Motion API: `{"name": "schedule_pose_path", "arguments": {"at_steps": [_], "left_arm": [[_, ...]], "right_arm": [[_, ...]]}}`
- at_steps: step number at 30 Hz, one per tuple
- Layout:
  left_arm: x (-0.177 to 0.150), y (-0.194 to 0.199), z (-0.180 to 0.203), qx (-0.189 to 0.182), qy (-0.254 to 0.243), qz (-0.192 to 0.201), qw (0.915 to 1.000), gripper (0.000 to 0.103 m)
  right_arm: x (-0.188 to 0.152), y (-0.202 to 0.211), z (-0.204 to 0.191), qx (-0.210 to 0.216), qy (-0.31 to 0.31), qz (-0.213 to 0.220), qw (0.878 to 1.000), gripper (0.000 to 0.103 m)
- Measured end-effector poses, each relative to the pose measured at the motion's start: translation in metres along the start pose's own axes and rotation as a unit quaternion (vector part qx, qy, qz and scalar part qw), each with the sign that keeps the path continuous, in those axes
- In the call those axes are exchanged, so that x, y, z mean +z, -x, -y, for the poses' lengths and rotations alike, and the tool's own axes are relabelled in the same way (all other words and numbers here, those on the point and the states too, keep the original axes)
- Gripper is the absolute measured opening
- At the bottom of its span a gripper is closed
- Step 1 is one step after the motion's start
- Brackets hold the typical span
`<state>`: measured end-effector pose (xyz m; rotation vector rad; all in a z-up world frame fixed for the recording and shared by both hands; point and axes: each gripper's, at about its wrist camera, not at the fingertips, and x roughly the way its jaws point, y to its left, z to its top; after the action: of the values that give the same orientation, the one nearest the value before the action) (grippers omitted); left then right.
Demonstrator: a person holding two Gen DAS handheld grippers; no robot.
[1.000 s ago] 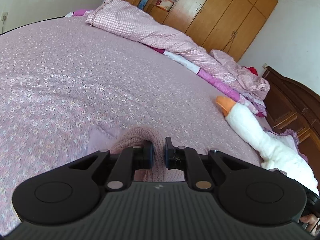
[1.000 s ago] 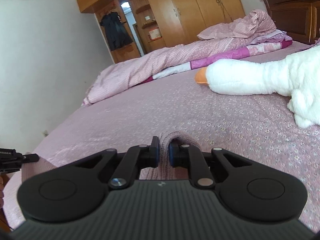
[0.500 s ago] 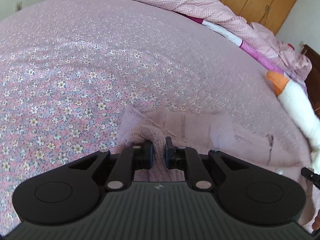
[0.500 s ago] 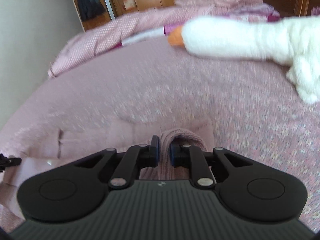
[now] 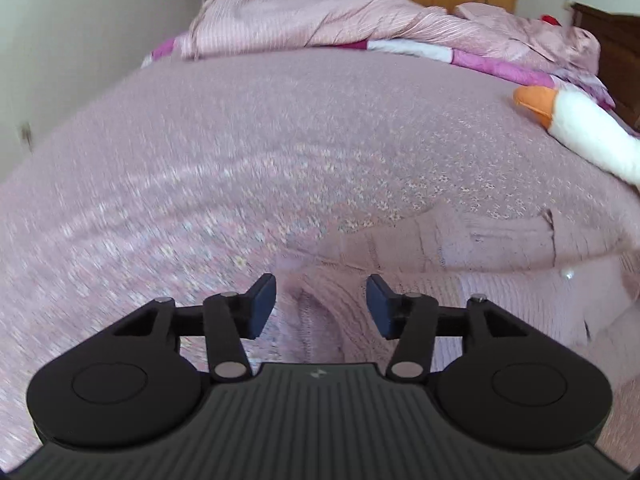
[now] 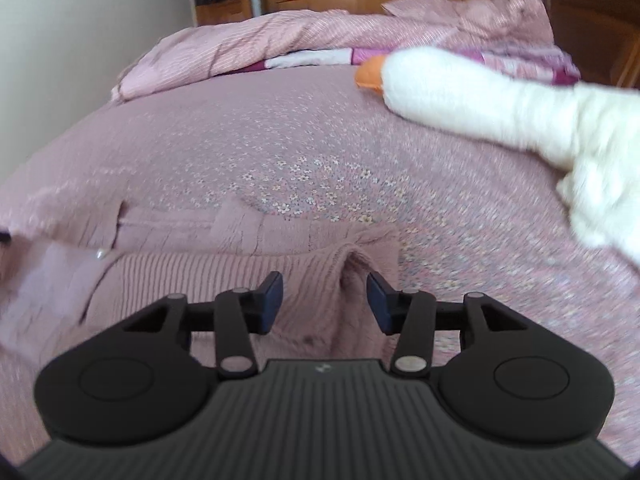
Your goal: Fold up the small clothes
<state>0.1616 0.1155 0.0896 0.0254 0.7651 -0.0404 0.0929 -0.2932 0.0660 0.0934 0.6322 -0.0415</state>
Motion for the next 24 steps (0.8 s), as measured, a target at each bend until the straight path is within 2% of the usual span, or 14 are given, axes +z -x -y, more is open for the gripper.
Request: {"name": "schedule_pose_path", "arguments": {"at_steps": [4, 8, 15, 21, 24], "left_arm": [[0.001, 0.023, 0.006, -0.02, -0.021, 0.003, 0.9996, 0.059], [-0.003, 0.034, 0.028, -0.036, -0.075, 0.003, 0.9965, 0.06], [-0.024, 0.02, 0.069, -0.054, -0.165, -0.024, 0.9845, 0.06], [-0.044, -0.002, 0.09, -0.057, -0.22, -0.049, 0.9726, 0.06], [-0.052, -0.012, 0.093, -0.05, -0.236, -0.037, 0.9697, 0.061]], "right_arm": [[-0.002, 0.019, -0.008, 0.009, 0.048, 0.006, 0.999, 0.049], [-0.007, 0.029, -0.028, 0.025, 0.111, 0.009, 0.994, 0.049], [-0.017, 0.019, -0.059, 0.045, 0.168, -0.011, 0.985, 0.049], [-0.026, 0.008, -0.086, 0.052, 0.236, -0.023, 0.97, 0.049], [-0.027, -0.002, -0.095, 0.046, 0.265, -0.023, 0.963, 0.049]]}}
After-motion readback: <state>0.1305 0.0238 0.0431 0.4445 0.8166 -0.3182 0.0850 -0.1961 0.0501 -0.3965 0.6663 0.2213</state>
